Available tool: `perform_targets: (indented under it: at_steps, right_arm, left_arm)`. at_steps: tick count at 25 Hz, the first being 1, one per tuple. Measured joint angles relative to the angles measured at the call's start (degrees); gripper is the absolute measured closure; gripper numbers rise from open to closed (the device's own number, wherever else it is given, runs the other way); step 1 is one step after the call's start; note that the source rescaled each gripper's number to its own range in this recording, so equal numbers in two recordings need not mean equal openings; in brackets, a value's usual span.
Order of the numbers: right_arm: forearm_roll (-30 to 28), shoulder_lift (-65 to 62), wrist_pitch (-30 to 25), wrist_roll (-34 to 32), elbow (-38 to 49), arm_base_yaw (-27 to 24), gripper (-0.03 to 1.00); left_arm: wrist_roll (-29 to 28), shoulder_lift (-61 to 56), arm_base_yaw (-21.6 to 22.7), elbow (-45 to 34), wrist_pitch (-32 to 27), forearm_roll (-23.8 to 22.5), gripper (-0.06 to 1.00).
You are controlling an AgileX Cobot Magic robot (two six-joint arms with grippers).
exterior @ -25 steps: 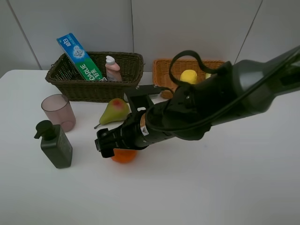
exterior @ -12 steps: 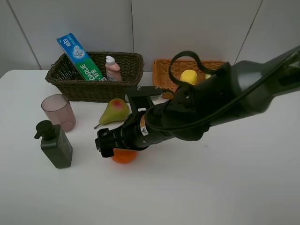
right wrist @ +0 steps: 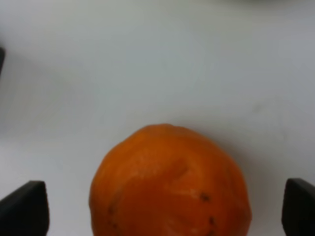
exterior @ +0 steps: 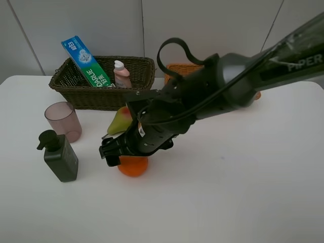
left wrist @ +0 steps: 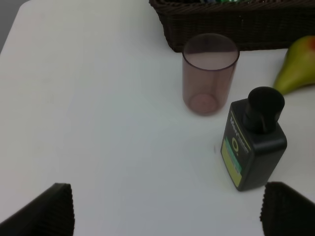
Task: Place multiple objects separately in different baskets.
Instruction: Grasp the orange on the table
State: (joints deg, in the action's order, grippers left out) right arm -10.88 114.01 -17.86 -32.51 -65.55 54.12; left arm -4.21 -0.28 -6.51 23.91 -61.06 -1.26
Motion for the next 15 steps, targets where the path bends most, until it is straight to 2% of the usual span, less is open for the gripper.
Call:
perform_targets:
  at_steps: [9, 15]
  right_arm:
    - [10.1, 2.6, -1.7, 8.7, -1.0, 0.0, -0.03]
    - [10.9, 2.6, -1.6, 10.0, -1.1, 0.0, -0.03]
  left_arm:
    - [0.0, 0.0, 0.0, 0.0, 0.0, 0.0, -0.06]
    - [0.0, 0.0, 0.0, 0.0, 0.0, 0.0, -0.06]
